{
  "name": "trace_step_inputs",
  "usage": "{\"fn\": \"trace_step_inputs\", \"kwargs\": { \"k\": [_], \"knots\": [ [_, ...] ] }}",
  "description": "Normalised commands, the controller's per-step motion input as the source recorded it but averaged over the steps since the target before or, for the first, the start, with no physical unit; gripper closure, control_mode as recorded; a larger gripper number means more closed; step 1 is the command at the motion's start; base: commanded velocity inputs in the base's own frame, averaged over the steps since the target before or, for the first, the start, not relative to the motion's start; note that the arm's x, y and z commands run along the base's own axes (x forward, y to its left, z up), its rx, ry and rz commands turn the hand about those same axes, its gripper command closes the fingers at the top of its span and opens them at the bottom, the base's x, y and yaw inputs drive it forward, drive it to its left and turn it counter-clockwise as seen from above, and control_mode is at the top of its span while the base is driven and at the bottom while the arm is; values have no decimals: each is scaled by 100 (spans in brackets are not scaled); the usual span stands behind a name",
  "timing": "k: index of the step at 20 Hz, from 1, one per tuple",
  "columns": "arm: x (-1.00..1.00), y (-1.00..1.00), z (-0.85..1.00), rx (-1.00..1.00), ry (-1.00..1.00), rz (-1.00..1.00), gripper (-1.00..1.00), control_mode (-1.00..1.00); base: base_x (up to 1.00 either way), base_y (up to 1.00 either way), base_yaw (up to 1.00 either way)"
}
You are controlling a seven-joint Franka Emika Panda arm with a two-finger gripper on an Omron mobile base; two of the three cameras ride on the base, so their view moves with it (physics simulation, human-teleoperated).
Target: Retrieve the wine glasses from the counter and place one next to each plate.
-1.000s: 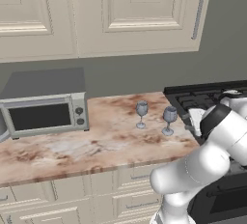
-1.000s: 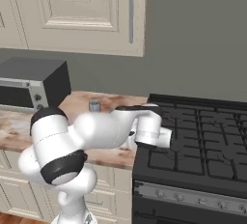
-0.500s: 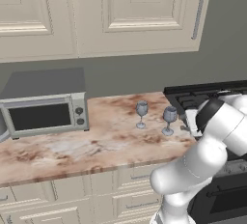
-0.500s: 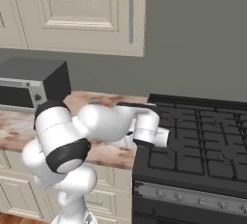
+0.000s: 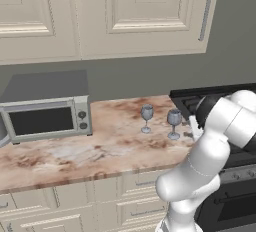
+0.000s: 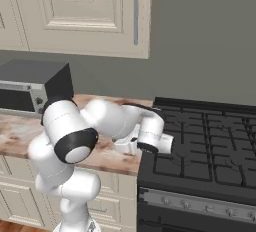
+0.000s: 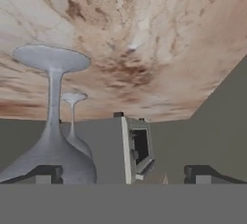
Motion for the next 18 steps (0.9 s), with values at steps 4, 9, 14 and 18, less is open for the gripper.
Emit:
{"fn": "trace_step_inputs", "kwargs": {
  "k": [4, 9, 14, 18],
  "knots": [
    [16, 0, -24, 0, 0, 0, -100, -100, 0, 0, 0],
    [1, 0, -22, 0, 0, 0, -100, -100, 0, 0, 0],
    [10, 0, -6, 0, 0, 0, -100, -100, 0, 0, 0],
    [26, 0, 0, 0, 1, -1, -100, -100, 0, 0, 0]
  ]
}}
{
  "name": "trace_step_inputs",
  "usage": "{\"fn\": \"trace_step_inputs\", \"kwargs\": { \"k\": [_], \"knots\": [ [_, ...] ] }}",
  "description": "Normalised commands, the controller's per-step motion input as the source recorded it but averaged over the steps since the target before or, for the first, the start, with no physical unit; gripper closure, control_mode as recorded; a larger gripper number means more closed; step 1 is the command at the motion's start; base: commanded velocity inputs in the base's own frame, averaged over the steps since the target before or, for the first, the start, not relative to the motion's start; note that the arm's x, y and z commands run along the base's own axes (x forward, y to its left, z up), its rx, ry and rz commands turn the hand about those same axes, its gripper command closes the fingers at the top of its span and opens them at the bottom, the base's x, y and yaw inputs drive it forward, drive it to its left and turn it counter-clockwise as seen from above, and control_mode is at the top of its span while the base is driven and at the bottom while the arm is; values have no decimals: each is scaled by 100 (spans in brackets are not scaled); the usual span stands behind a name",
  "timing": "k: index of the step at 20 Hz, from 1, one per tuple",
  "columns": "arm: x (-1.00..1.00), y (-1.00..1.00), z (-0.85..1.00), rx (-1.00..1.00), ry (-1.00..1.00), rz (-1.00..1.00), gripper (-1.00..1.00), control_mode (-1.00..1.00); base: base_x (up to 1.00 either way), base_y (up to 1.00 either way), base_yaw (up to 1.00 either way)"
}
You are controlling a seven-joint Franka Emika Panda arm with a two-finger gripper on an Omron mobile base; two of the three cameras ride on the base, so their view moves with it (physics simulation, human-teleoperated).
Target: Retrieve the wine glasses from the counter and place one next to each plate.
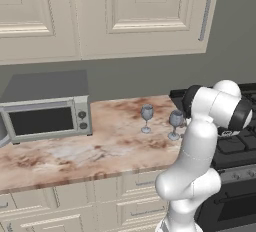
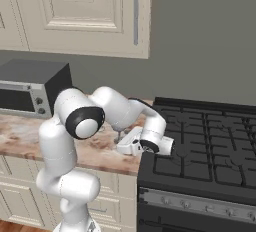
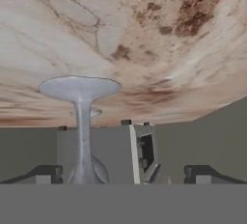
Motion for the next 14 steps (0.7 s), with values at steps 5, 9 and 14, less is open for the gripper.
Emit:
{"fn": "trace_step_inputs", "kwargs": {
  "k": [5, 9, 14],
  "knots": [
    [20, 0, -1, 0, 0, -1, -100, -100, 0, 0, 0],
    [18, 0, -10, 0, 0, -1, -100, -100, 0, 0, 0],
    [20, 0, -15, 0, 0, 0, -100, -100, 0, 0, 0]
  ]
}}
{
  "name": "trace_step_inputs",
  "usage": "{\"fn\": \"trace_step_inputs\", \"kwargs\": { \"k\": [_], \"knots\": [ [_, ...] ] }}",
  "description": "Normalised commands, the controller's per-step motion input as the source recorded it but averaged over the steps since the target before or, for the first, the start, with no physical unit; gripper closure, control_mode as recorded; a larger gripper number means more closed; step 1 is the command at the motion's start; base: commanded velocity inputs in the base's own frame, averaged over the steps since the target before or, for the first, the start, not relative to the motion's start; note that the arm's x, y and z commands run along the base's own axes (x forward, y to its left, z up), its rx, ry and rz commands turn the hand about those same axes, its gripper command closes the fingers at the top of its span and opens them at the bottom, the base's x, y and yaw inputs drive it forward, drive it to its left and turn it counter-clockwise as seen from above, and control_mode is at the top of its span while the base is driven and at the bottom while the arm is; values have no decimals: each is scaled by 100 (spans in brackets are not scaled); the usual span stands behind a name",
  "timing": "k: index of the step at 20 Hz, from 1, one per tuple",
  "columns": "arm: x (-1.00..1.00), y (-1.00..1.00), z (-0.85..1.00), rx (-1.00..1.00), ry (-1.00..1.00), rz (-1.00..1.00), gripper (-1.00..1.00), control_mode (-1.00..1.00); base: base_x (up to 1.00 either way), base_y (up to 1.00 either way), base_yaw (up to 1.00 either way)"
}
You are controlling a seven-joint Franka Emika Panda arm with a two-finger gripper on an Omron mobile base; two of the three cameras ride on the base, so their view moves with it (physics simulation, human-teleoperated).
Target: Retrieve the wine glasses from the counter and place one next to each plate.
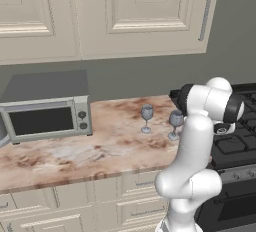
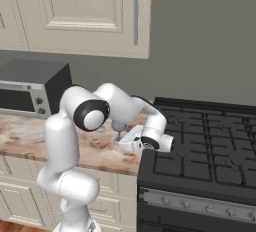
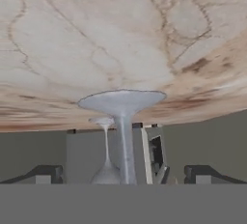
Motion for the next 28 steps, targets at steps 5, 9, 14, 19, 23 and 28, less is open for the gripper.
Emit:
{"fn": "trace_step_inputs", "kwargs": {
  "k": [5, 9, 14, 19, 23, 28],
  "knots": [
    [17, 0, -10, 0, 0, 0, -100, -100, 0, 0, 0],
    [2, 1, -1, 0, 0, 0, -100, -100, 0, 0, 0],
    [0, 15, -3, 0, 0, 0, -100, -100, 0, 0, 0],
    [0, 11, 0, 0, 1, 0, -100, -100, 0, 0, 0],
    [0, 18, -1, 0, 6, -3, -100, -100, 0, 0, 0],
    [-1, 45, -1, 0, 2, -5, 100, -100, 0, 0, 0]
  ]
}}
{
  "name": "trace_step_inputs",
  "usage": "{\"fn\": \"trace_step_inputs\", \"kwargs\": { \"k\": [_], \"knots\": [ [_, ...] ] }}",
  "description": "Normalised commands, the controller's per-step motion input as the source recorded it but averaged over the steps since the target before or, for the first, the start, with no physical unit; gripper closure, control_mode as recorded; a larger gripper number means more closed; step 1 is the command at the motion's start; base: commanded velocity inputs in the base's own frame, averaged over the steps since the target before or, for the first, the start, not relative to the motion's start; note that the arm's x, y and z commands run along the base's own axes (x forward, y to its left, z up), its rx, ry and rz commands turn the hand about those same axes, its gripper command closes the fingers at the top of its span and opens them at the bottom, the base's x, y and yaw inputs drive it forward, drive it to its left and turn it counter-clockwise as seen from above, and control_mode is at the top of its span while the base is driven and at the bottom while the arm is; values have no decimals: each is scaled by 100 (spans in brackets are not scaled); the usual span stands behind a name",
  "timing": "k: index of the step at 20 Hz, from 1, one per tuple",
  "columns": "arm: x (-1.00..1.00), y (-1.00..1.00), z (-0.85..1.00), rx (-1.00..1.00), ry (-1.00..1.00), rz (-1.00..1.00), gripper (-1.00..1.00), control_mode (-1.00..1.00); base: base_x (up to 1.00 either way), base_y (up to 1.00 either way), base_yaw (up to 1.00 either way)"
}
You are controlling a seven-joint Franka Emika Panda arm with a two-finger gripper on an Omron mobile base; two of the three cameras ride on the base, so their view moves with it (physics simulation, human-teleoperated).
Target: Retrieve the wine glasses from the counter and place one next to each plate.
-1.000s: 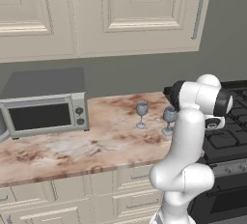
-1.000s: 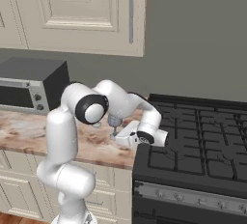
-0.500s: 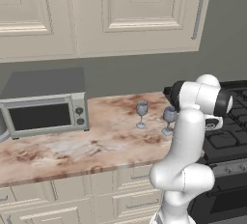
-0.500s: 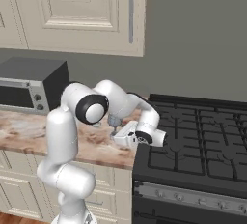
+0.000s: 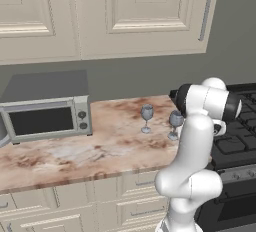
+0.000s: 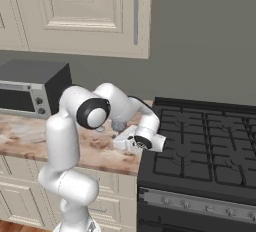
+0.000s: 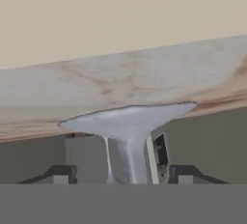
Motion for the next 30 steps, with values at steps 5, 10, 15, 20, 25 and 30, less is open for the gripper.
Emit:
{"fn": "trace_step_inputs", "kwargs": {
  "k": [5, 10, 15, 20, 25, 30],
  "knots": [
    [-9, 18, 9, 1, -4, -4, 100, -100, 0, 0, 0],
    [-42, -4, 79, 1, -26, -3, 100, -100, 0, 0, 0],
    [-59, -1, 100, 1, -23, -2, 100, -100, 0, 0, 0],
    [-65, 0, 100, 0, -5, 0, 100, -100, 0, 0, 0],
    [-67, -2, 100, 0, 0, 0, 100, -100, 0, 0, 0],
    [-64, 0, 100, -1, 0, 0, 100, -100, 0, 0, 0]
  ]
}}
